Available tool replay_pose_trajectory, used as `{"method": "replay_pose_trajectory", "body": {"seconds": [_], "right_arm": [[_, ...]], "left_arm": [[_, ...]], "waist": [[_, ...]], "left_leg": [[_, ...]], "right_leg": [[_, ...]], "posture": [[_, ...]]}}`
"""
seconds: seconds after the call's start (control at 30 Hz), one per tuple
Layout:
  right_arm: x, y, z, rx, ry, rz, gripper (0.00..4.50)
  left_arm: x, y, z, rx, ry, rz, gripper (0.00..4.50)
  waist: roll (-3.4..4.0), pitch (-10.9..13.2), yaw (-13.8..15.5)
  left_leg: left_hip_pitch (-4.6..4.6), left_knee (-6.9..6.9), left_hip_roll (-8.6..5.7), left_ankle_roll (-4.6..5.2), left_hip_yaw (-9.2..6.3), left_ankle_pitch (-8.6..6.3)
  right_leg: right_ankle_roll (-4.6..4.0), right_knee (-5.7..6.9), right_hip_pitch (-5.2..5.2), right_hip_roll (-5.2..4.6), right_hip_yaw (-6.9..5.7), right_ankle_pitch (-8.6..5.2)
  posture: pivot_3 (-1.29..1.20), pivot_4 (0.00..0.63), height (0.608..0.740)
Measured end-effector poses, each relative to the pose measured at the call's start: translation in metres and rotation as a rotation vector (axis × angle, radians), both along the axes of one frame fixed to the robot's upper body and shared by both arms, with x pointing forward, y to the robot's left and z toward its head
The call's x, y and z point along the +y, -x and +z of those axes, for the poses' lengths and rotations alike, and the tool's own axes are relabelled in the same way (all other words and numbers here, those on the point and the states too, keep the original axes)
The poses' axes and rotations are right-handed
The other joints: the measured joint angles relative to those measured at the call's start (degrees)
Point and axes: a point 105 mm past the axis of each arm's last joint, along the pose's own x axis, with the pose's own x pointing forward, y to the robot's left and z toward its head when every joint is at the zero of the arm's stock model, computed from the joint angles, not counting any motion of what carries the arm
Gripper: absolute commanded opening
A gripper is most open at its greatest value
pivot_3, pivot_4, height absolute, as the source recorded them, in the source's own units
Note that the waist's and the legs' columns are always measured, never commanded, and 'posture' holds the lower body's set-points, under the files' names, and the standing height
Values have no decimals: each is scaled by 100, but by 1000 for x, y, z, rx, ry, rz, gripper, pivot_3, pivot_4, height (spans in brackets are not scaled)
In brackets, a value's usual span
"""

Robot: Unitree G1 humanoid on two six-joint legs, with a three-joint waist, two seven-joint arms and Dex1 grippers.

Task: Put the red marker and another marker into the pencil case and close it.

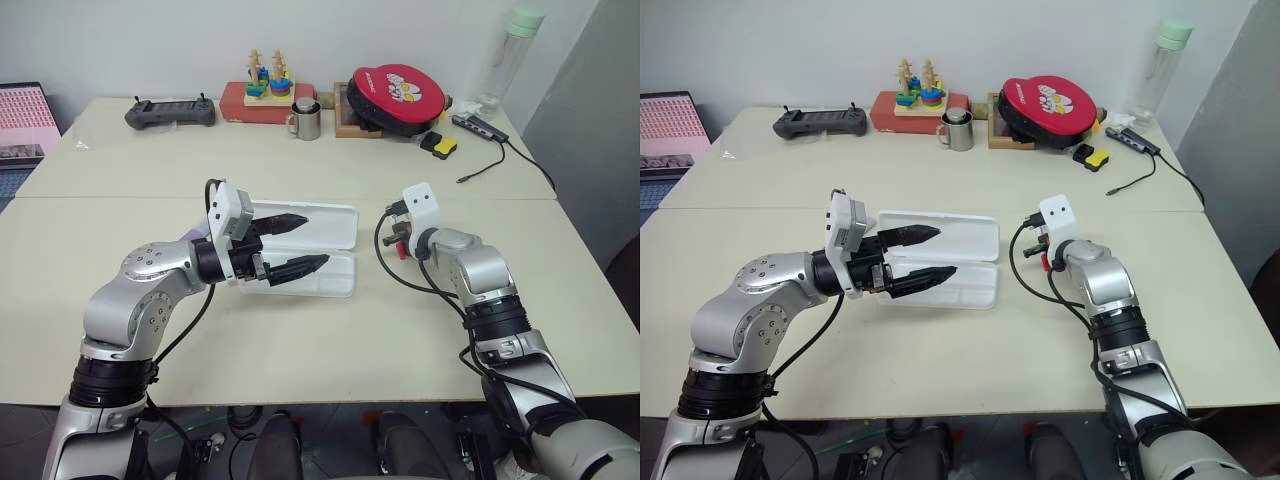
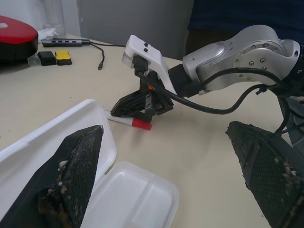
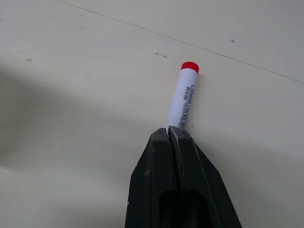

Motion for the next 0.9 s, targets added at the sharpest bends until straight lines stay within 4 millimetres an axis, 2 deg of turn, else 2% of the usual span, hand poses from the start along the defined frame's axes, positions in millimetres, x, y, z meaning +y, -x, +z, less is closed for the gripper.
{"method": "replay_pose_trajectory", "body": {"seconds": [0.13, 0.3, 0.37, 0.5, 0.57, 0.6, 0.67, 0.77, 0.9], "right_arm": [[9, -4, 12, -35, -12, -6, 1334], [8, -8, 2, 9, -32, -45, 2351], [15, -13, 8, 10, -44, -39, 2836], [14, -22, 15, -7, -63, -61, 3597], [14, -23, 5, 23, -70, -67, 3597], [16, -22, -8, 66, -80, -68, 3597], [18, -23, -12, 75, -97, -67, 3597], [19, -26, -13, 74, -101, -67, 3095], [19, -28, -15, 63, -111, -66, 2004]], "left_arm": [[-2, -1, 3, -12, 0, -4, 4500], [-2, -1, 2, -9, -2, -4, 4500], [-2, -1, 2, -10, -2, -3, 4500], [-3, -1, 3, -12, -2, -5, 4500], [-3, -1, 4, -17, -2, -6, 4500], [-3, -2, 5, -21, -2, -6, 4500], [-3, -2, 6, -23, -2, -6, 4500], [-3, -3, 7, -26, -2, -2, 4500], [-3, -3, 7, -27, -2, 0, 4500]], "waist": [[0, 0, -3], [0, 0, -2], [1, 1, -3], [1, 1, -3], [1, 0, 0], [1, 1, 0], [1, 1, -4], [1, 1, -6], [1, 1, -10]], "left_leg": [[0, -1, 0, 0, 0, 0], [-1, -1, 0, 0, 0, 0], [0, -1, 0, 0, 0, 0], [0, -2, 0, 0, 0, 0], [0, -3, 0, 0, 0, 0], [-1, -3, 0, 0, 0, 0], [-1, -4, 0, 0, 0, 0], [1, -3, 0, 0, 0, 0], [3, -1, 0, 0, 0, 0]], "right_leg": [[-2, 0, 0, 0, 0, 1], [-9, 0, -1, 0, 0, 5], [-9, 1, -1, 0, 0, 5], [-10, -1, 0, 0, 0, 5], [-19, -2, 0, 0, -1, 10], [-20, -2, 0, 0, 0, 11], [-20, -2, 0, 0, 0, 11], [-20, 0, 0, 0, 0, 11], [-18, 1, 3, 0, 0, 12]], "posture": [[0, 150, 740], [0, 150, 740], [0, 150, 740], [0, 150, 740], [0, 150, 740], [0, 150, 740], [0, 150, 740], [0, 150, 740], [0, 150, 740]]}}
